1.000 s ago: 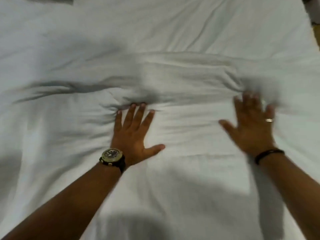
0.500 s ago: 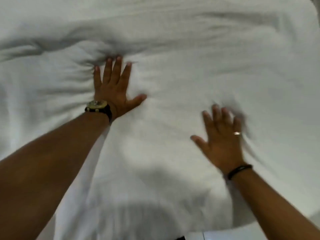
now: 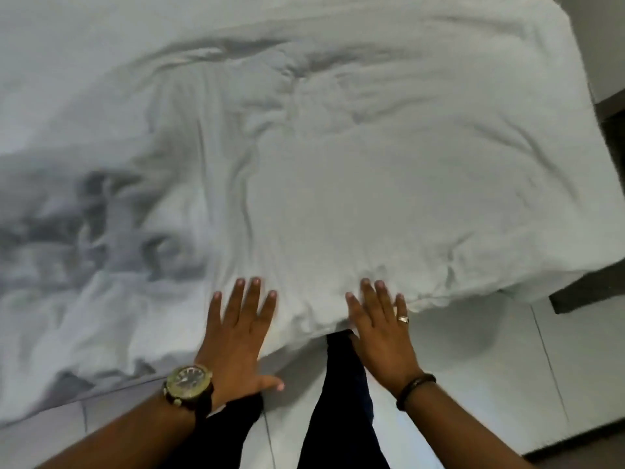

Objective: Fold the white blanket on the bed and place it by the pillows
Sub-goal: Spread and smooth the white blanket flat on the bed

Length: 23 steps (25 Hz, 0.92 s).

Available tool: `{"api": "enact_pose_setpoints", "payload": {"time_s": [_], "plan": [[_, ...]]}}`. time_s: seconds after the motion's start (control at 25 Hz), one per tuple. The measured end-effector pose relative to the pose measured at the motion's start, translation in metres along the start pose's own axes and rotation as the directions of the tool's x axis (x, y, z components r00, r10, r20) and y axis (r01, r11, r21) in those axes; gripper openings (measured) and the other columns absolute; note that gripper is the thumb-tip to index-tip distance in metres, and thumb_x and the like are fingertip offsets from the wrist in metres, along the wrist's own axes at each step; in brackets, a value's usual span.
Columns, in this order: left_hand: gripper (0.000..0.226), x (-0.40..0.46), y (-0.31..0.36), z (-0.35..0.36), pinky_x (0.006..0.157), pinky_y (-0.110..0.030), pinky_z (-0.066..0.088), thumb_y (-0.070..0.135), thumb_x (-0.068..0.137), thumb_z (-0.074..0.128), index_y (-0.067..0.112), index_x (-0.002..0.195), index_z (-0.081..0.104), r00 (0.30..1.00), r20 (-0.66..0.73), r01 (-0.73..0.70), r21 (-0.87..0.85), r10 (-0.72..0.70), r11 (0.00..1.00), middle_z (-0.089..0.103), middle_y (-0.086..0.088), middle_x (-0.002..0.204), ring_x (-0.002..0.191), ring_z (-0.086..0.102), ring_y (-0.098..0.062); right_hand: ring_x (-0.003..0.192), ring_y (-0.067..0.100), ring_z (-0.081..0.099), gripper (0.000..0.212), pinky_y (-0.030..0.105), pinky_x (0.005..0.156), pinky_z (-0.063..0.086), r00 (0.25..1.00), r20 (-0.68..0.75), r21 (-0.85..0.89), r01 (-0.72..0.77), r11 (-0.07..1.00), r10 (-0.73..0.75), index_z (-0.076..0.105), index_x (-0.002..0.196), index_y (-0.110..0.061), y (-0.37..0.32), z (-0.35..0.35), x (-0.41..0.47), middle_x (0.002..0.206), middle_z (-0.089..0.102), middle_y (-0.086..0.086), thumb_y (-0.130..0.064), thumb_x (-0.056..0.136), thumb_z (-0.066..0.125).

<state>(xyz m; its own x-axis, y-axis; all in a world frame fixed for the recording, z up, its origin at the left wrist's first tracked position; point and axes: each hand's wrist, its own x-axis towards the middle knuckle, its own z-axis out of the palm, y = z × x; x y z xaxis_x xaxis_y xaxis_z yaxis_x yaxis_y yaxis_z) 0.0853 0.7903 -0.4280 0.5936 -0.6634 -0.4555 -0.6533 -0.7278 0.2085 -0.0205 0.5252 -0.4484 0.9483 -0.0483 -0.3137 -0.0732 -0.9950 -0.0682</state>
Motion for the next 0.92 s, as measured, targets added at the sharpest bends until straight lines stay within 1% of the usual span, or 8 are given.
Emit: {"api": "enact_pose_setpoints", "payload": {"time_s": [0.12,0.24,0.32,0.44,0.52,0.72,0.84,0.92], "plan": [[0.087,-0.041,-0.046,0.019,0.106,-0.065,0.035,0.006,0.066,0.066,0.0,0.145,0.03,0.996,-0.046,0.084,0.097,-0.08,0.992,0.035,-0.027,0.151,0.135,0.042,-0.046,0.121,0.048,0.054,0.054,0.062,0.093,0.046,0.991,0.042,-0.075,-0.127,0.989,0.131,0.056,0.13,-0.006,-0.032,-0.005,0.016,0.133,0.057,0.026,0.001,0.077,0.046],[0.05,-0.04,-0.082,0.025,0.091,-0.061,0.049,-0.001,0.082,0.033,-0.004,0.13,0.048,0.99,-0.142,0.019,0.11,-0.003,0.994,0.06,-0.03,0.128,0.111,0.062,-0.048,0.055,0.033,0.065,0.038,0.037,0.042,0.052,0.994,0.021,-0.09,-0.109,0.99,0.111,0.071,0.086,-0.002,-0.04,-0.016,0.025,0.069,0.066,0.014,0.009,0.051,0.08],[0.052,-0.063,-0.078,0.054,0.09,-0.06,0.05,0.0,0.079,0.033,-0.002,0.129,0.045,0.989,-0.148,0.002,0.102,0.013,0.995,0.062,-0.029,0.125,0.11,0.063,-0.049,0.042,0.028,0.058,0.042,0.032,0.033,0.043,0.982,0.158,-0.036,-0.1,0.994,0.105,0.07,0.079,-0.003,-0.052,-0.02,0.009,0.059,0.06,0.01,0.01,0.041,0.084],[0.075,-0.082,-0.078,0.071,0.108,-0.055,0.032,0.012,0.066,0.058,0.003,0.138,0.039,0.981,-0.145,-0.114,0.093,0.127,0.989,0.05,-0.027,0.141,0.13,0.043,-0.047,0.052,0.031,0.062,0.027,0.035,0.041,0.05,0.984,0.162,0.008,-0.077,0.997,0.075,0.069,0.073,-0.006,-0.049,-0.029,-0.005,0.064,0.063,0.01,0.007,0.052,0.077],[0.089,-0.076,-0.08,0.051,0.114,-0.054,0.015,0.043,0.073,0.065,0.009,0.148,0.033,0.973,-0.164,-0.155,0.045,0.16,0.987,0.032,-0.023,0.154,0.142,0.026,-0.043,0.078,0.034,0.068,0.024,0.04,0.067,0.056,1.0,0.013,0.11,0.0,0.994,-0.002,0.072,0.087,-0.008,-0.048,-0.036,0.005,0.087,0.071,0.012,-0.002,0.065,0.067],[0.082,-0.025,-0.1,-0.024,0.119,-0.052,0.006,0.066,0.094,0.027,0.012,0.154,0.017,0.934,-0.322,0.12,-0.123,-0.154,0.985,0.011,-0.018,0.162,0.15,0.006,-0.036,0.141,0.035,0.037,0.06,0.048,0.113,0.032,0.971,-0.139,0.249,0.224,0.942,-0.194,0.044,0.144,-0.014,-0.134,-0.062,0.096,0.15,0.042,0.017,-0.044,0.093,0.053],[0.083,-0.01,-0.176,-0.058,0.117,-0.053,0.014,0.065,0.094,0.021,0.005,0.151,0.028,0.888,-0.346,0.274,-0.135,-0.304,0.952,0.02,-0.021,0.159,0.147,0.017,-0.04,0.143,0.033,0.034,0.069,0.054,0.115,0.02,0.933,0.034,0.039,0.357,0.933,-0.359,0.019,0.154,-0.027,-0.094,-0.047,0.149,0.156,0.034,0.009,-0.063,0.096,0.028],[0.077,-0.012,-0.234,-0.08,0.111,-0.059,0.028,0.059,0.094,0.03,0.002,0.144,0.041,0.843,-0.422,0.326,-0.093,-0.334,0.941,0.033,-0.026,0.154,0.142,0.03,-0.046,0.141,0.031,0.038,0.07,0.058,0.113,0.02,0.966,0.151,-0.04,0.216,0.976,-0.208,0.015,0.155,-0.028,-0.051,-0.043,0.168,0.156,0.034,0.006,-0.065,0.096,0.013]]}}
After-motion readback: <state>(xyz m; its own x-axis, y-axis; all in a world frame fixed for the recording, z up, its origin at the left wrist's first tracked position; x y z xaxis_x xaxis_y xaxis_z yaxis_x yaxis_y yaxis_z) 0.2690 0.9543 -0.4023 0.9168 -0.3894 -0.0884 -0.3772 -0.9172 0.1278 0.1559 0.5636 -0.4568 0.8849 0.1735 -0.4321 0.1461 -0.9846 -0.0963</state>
